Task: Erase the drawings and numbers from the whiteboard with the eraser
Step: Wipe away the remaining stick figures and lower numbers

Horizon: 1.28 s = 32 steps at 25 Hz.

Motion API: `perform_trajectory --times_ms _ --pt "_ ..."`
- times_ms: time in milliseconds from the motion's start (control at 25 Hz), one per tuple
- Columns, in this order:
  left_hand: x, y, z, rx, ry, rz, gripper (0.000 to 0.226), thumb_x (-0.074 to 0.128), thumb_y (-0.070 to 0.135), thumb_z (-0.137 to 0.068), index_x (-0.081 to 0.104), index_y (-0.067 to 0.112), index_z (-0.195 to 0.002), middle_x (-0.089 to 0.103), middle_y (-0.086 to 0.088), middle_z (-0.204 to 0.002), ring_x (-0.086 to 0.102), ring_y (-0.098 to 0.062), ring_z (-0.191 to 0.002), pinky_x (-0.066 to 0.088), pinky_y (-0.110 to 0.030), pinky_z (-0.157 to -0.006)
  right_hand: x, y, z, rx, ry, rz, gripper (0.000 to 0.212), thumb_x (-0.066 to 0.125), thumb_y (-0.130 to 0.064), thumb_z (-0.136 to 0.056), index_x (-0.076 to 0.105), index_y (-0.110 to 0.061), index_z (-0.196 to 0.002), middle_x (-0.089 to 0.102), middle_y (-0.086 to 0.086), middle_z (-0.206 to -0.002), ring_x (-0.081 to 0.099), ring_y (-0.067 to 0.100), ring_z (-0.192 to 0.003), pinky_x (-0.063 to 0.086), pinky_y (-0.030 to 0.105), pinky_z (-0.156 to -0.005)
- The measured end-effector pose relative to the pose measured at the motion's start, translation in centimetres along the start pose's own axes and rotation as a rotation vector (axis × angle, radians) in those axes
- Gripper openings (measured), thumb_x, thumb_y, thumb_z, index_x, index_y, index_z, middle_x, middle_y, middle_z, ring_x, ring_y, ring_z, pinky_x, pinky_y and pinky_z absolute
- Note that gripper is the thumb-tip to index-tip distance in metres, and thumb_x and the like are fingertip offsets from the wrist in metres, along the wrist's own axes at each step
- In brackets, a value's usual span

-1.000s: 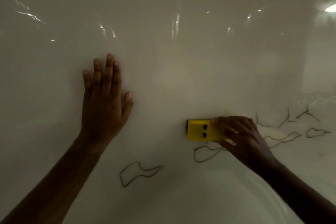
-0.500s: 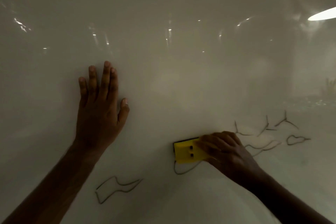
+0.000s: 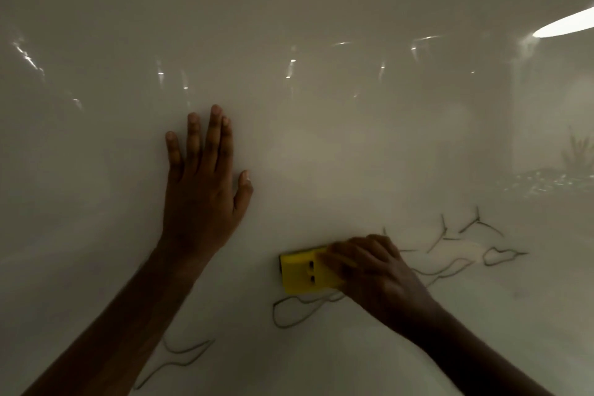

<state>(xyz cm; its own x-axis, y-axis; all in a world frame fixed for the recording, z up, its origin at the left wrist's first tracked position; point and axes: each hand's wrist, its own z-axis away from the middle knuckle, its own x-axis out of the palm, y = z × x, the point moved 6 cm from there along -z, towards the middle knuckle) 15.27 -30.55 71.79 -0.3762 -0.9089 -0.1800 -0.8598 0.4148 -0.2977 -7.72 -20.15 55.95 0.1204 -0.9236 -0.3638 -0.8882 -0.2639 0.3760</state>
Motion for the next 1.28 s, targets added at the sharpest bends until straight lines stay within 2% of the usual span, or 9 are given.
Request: perform_trajectory --times_ms 120,240,360,480,680,800,920,1080,1280 --pt "0.2 0.8 -0.2 0.004 0.012 -0.002 0.078 0.038 0.037 -0.107 0.014 -0.002 -0.171 0.011 -0.021 -0.180 0.009 -0.047 -0.166 0.001 -0.063 -0.134 -1.0 3.0 4.5 0.021 -0.051 0.033 0.046 0.062 -0.040 -0.105 0.054 -0.029 -0.149 0.061 -0.004 -0.144 0.062 0.023 -0.123 0.046 0.039 -0.101" --pt "0.3 1.4 -0.5 0.006 0.015 -0.007 0.078 0.036 0.039 -0.108 0.014 -0.002 -0.171 0.010 -0.021 -0.180 0.008 -0.047 -0.166 0.001 -0.063 -0.134 -3.1 8.4 5.1 0.205 0.038 0.071 0.054 0.064 -0.042 -0.101 0.050 -0.028 -0.151 0.062 0.001 -0.141 0.063 0.031 -0.120 0.044 0.041 -0.102" --pt "0.5 2.2 -0.8 0.001 0.025 -0.016 0.078 0.035 0.041 -0.109 0.013 -0.001 -0.171 0.008 -0.020 -0.181 0.007 -0.047 -0.166 -0.001 -0.062 -0.134 -4.5 10.3 1.8 0.307 0.145 0.058 0.058 0.074 -0.037 -0.094 0.057 -0.022 -0.147 0.063 0.003 -0.139 0.061 0.030 -0.122 0.046 0.042 -0.101" --pt "0.7 3.1 -1.2 -0.011 0.034 -0.010 0.079 0.038 0.040 -0.109 0.013 0.000 -0.171 0.008 -0.019 -0.181 0.006 -0.048 -0.166 -0.002 -0.063 -0.134 -3.3 8.1 0.8 0.261 0.148 0.006 0.055 0.073 -0.037 -0.098 0.058 -0.020 -0.147 0.062 0.001 -0.141 0.058 0.025 -0.124 0.043 0.038 -0.102" --pt "0.9 3.8 -1.6 0.011 0.020 -0.015 0.078 0.036 0.041 -0.109 0.013 -0.001 -0.171 0.009 -0.020 -0.181 0.007 -0.049 -0.166 0.001 -0.065 -0.134 -1.8 7.2 8.1 0.130 0.014 0.018 0.048 0.060 -0.041 -0.105 0.053 -0.028 -0.151 0.060 -0.002 -0.145 0.060 0.025 -0.123 0.045 0.039 -0.103" --pt "0.8 4.2 -1.6 0.022 0.013 -0.012 0.079 0.038 0.040 -0.109 0.015 -0.003 -0.170 0.010 -0.022 -0.180 0.008 -0.050 -0.165 0.002 -0.065 -0.134 -3.8 11.8 10.0 0.287 0.054 0.067 0.050 0.059 -0.046 -0.103 0.054 -0.024 -0.148 0.061 0.001 -0.143 0.063 0.032 -0.120 0.044 0.041 -0.101" --pt "0.9 5.1 -1.7 0.035 -0.001 -0.014 0.078 0.037 0.040 -0.109 0.015 -0.003 -0.170 0.010 -0.022 -0.180 0.009 -0.050 -0.165 0.004 -0.066 -0.134 -6.2 15.1 7.4 0.439 0.188 0.051 0.054 0.073 -0.037 -0.094 0.062 -0.018 -0.143 0.063 0.003 -0.139 0.061 0.030 -0.120 0.045 0.042 -0.099" --pt "1.6 8.1 -2.1 0.083 -0.025 -0.027 0.077 0.035 0.042 -0.110 0.016 0.001 -0.172 0.011 -0.017 -0.181 0.010 -0.047 -0.166 0.005 -0.066 -0.134 -5.8 14.3 3.4 0.357 0.229 0.012 0.056 0.076 -0.035 -0.094 0.061 -0.018 -0.145 0.064 0.002 -0.139 0.060 0.027 -0.121 0.045 0.040 -0.102" --pt "2.2 10.3 -2.5 0.094 -0.018 -0.006 0.077 0.038 0.042 -0.109 0.017 0.002 -0.172 0.012 -0.015 -0.182 0.010 -0.045 -0.166 0.004 -0.064 -0.134 -3.6 12.0 9.6 0.185 0.076 0.021 0.048 0.060 -0.045 -0.105 0.056 -0.023 -0.148 0.063 0.000 -0.143 0.059 0.025 -0.124 0.044 0.038 -0.105"
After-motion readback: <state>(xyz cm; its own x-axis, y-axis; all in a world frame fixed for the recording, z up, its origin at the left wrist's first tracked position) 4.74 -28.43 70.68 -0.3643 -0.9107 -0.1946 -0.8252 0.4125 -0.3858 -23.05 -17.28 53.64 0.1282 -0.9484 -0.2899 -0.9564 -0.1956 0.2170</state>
